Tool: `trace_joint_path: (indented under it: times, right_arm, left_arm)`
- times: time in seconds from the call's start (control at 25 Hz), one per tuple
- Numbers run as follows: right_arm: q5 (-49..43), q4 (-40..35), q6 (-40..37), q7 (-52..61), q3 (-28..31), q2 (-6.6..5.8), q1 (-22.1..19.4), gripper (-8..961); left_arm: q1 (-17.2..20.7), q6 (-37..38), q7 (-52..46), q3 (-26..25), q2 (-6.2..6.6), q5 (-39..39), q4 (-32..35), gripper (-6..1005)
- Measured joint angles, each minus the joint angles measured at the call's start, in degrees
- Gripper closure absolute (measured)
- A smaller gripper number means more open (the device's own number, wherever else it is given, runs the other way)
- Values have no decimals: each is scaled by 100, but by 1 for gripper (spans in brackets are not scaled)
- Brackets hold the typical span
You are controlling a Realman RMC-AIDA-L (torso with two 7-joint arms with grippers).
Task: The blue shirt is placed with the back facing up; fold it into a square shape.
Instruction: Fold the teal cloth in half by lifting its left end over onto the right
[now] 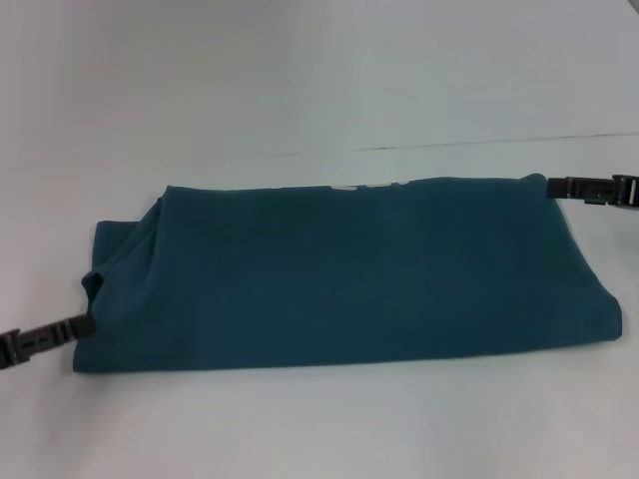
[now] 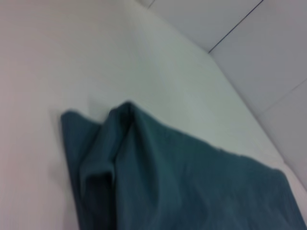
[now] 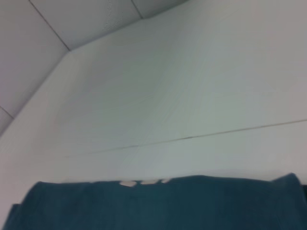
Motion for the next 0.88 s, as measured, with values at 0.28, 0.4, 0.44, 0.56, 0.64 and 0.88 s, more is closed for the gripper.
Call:
trace_joint_path:
  times: [0.28, 0.4, 0.44, 0.56, 0.64, 0.88]
  right_arm:
    - [191, 183, 26, -151, -6, -6, 43, 36]
    - [255, 185, -14, -192, -42, -4, 51, 34]
    - [269, 185, -23, -210, -50, -2, 53, 34]
    - [284, 185, -46, -241, -71, 2, 56, 35]
    - [286, 185, -36, -239, -71, 18, 68, 36]
    - [291, 184, 120, -212, -80, 53, 104, 37]
  left_arm:
    - [-20, 126, -202, 17, 15, 325, -114, 152]
    - [-56, 113, -270, 16, 22, 501, -188, 153]
    - [-67, 101, -291, 16, 25, 546, -213, 153]
    - [-109, 57, -381, 21, 42, 666, -273, 152]
    - [-132, 33, -418, 39, 48, 716, -286, 152]
    - [-242, -85, -637, 252, 79, 760, -284, 150]
